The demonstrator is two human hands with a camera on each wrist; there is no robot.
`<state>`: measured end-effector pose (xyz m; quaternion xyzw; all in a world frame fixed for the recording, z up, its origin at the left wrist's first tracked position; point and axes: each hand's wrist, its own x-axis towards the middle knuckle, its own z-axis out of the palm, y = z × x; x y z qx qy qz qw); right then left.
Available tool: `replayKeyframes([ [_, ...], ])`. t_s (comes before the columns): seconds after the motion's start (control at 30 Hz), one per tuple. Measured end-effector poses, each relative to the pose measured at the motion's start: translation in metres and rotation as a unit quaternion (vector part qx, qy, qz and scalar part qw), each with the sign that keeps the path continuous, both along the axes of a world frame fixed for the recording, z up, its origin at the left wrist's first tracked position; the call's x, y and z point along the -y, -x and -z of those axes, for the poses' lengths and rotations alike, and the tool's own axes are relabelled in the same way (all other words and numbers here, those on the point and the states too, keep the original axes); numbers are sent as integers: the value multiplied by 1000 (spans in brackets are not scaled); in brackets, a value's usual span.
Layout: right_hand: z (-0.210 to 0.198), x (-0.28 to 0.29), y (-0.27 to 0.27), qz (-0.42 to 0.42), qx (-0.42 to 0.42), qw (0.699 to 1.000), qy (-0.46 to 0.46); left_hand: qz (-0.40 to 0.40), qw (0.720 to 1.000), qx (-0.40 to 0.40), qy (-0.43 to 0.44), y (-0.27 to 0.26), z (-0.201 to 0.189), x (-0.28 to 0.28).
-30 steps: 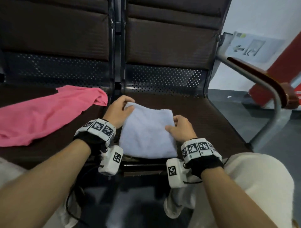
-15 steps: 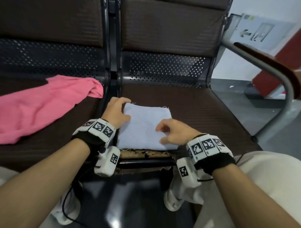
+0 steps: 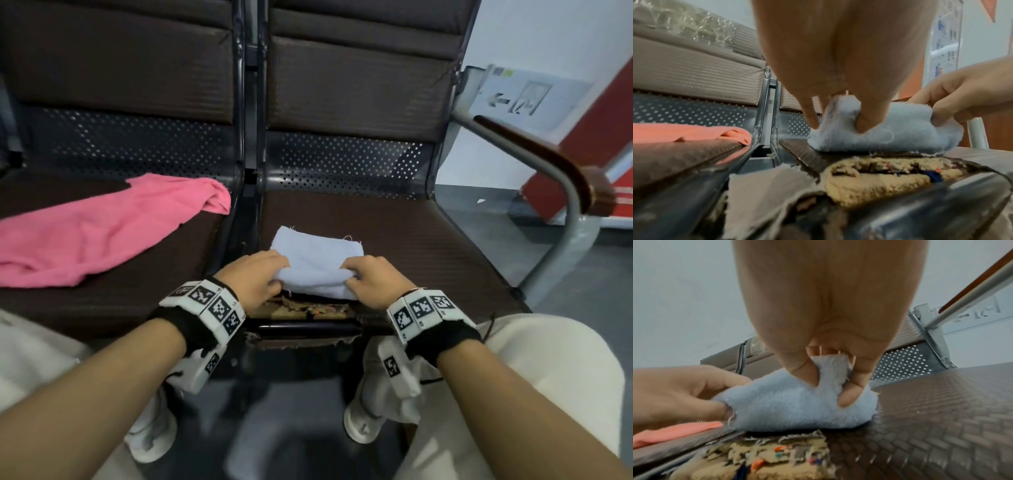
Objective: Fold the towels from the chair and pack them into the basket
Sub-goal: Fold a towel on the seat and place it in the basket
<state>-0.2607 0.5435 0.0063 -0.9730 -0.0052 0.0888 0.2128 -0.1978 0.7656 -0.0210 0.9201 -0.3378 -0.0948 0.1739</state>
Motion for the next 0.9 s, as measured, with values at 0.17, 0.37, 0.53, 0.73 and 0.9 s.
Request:
replayKeyframes([
  [0.17, -4, 4, 4, -22, -113, 993, -8, -44, 995, -56, 68, -2, -17, -4],
  [0.37, -6, 10, -22, 65, -40, 996, -51, -82, 984, -109, 116, -24, -26, -7],
  [0.53, 0, 12, -52, 122, 0, 988, -95, -123, 984, -105, 76, -54, -16, -5],
  [0.73, 24, 15, -76, 194, -92, 975, -65, -131, 984, -117, 14, -78, 10, -3],
  [0.9, 32, 11, -86, 178, -198, 963, -28, -125, 985, -119, -21, -83, 17, -3],
])
